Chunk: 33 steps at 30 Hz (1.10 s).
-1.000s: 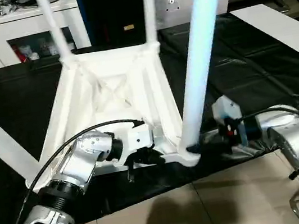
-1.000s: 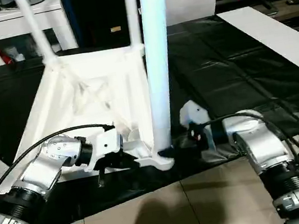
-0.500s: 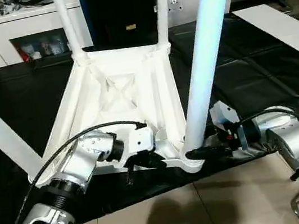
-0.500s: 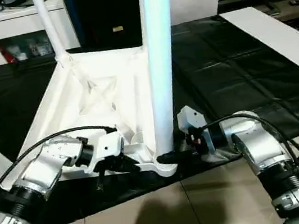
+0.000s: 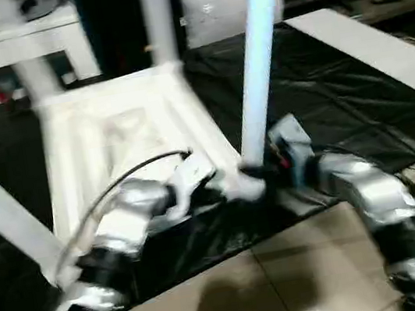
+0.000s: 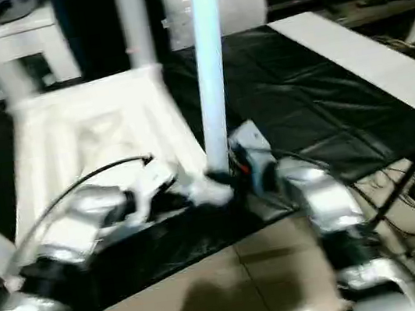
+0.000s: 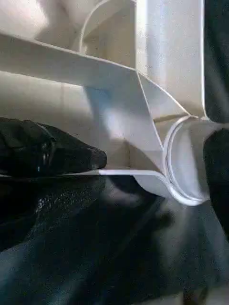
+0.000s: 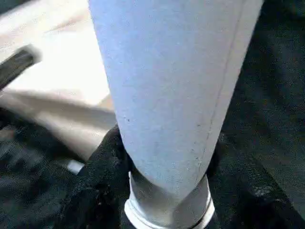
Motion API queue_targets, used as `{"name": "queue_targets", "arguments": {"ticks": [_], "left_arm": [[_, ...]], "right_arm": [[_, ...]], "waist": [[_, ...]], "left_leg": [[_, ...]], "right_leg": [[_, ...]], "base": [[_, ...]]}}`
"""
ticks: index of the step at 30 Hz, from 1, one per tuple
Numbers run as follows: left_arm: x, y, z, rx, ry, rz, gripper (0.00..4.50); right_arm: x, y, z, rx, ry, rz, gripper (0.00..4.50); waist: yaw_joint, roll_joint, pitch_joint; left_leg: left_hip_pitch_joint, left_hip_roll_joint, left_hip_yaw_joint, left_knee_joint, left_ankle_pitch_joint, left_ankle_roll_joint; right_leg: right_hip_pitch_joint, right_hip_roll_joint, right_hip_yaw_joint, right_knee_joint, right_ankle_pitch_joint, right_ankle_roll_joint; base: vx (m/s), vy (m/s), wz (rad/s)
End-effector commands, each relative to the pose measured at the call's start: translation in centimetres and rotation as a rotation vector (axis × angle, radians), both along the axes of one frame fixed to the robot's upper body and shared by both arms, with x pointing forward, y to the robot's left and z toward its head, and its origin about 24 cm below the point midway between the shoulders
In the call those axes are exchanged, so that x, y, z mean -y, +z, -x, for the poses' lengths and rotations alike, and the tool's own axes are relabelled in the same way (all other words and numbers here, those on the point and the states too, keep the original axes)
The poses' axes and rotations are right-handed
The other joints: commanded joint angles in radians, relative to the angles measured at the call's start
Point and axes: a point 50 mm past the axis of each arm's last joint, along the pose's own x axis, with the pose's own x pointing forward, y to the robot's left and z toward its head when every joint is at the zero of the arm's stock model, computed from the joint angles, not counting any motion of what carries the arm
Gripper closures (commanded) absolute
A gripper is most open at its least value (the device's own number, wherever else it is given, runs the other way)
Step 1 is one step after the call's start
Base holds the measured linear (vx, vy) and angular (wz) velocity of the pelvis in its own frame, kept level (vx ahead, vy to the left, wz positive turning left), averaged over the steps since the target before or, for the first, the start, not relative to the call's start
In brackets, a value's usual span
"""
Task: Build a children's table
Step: Rotate leg to tighten
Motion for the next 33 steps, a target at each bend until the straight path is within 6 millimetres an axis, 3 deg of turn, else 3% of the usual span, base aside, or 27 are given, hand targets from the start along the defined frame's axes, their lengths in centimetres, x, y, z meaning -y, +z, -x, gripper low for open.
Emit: {"name": "queue_targets", "arguments": {"ticks": [1, 3, 6, 12, 13, 18, 23, 26, 33], "left_arm": [[3.6, 2.1, -0.6, 0.096, -0.004, 0.061, 4.5], [4.1, 2.1, -0.7, 0.109, 0.023, 0.063, 4.5], [5.4, 2.5, -0.7, 0.142, 0.058, 0.08, 4.5], [4.4, 2.0, -0.8, 0.148, 0.058, 0.03, 4.5], [3.1, 1.4, -0.7, 0.153, 0.02, -0.007, 4.5], [1.2, 0.5, -0.5, 0.119, -0.013, -0.032, 4.5], [0.1, 0.5, 0.2, 0.152, -0.186, -0.029, 4.5], [-0.6, 0.4, 0.4, 0.139, -0.252, -0.047, 4.5], [-2.0, 0.6, 1.3, 0.096, -0.515, -0.095, 4.5]], "right_arm": [[-3.8, -2.4, 0.9, -0.127, 0.028, -0.012, 2.59], [-4.1, -2.5, 0.8, -0.12, -0.002, -0.002, 2.59], [-4.6, -2.1, 0.3, -0.063, -0.056, -0.044, 1.9], [-3.6, -1.2, -0.1, 0.002, -0.07, -0.087, 1.4], [-2.4, -0.6, 0.2, 0.04, -0.02, -0.106, 1.37], [-0.2, -0.2, 1.0, 0.084, 0.114, -0.071, 0.9], [2.2, 0.4, 1.8, 0.102, 0.256, -0.035, 0.42], [3.1, 0.7, 2.3, 0.099, 0.341, 0.004, 0.1], [4.6, 1.0, 3.2, 0.037, 0.608, 0.088, 0.05]], "waist": [[0.009, -0.01, -0.05], [0.009, -0.008, -0.051], [0.01, -0.012, -0.054], [0.017, -0.007, -0.057], [0.021, -0.007, -0.057], [0.026, -0.009, -0.059], [0.031, -0.01, -0.058], [0.034, -0.01, -0.059], [0.047, -0.01, -0.062]], "left_leg": [[0.017, 0.075, -0.04, -0.08, -0.31, -0.014], [0.013, 0.075, -0.038, -0.08, -0.289, -0.005], [0.012, 0.078, -0.035, -0.081, -0.265, 0.007], [0.011, 0.079, -0.035, -0.08, -0.23, 0.028], [0.01, 0.078, -0.035, -0.079, -0.234, 0.039], [0.009, 0.079, -0.031, -0.075, -0.205, 0.057], [0.008, 0.081, -0.031, -0.073, -0.2, 0.077], [0.012, 0.084, -0.031, -0.075, -0.214, 0.07], [0.011, 0.087, -0.028, -0.07, -0.185, 0.088]], "right_leg": [[0.029, -0.092, 0.068, -0.116, -0.366, -0.16], [0.031, -0.088, 0.068, -0.112, -0.316, -0.166], [0.034, -0.086, 0.068, -0.106, -0.244, -0.177], [0.038, -0.086, 0.067, -0.1, -0.176, -0.188], [0.04, -0.087, 0.067, -0.103, -0.174, -0.183], [0.045, -0.087, 0.066, -0.098, -0.124, -0.193], [0.045, -0.087, 0.066, -0.097, -0.13, -0.204], [0.042, -0.086, 0.065, -0.097, -0.157, -0.205], [0.042, -0.088, 0.063, -0.088, -0.098, -0.231]], "base": [[0.0, 0.0, 0.0], [0.0, 0.0, 0.0], [0.0, 0.0, 0.0], [0.0, 0.0, 0.0], [0.0, 0.0, 0.0], [0.0, 0.0, 0.0], [0.0, 0.0, 0.0], [0.0, 0.0, 0.0], [0.0, 0.0, 0.0]]}}
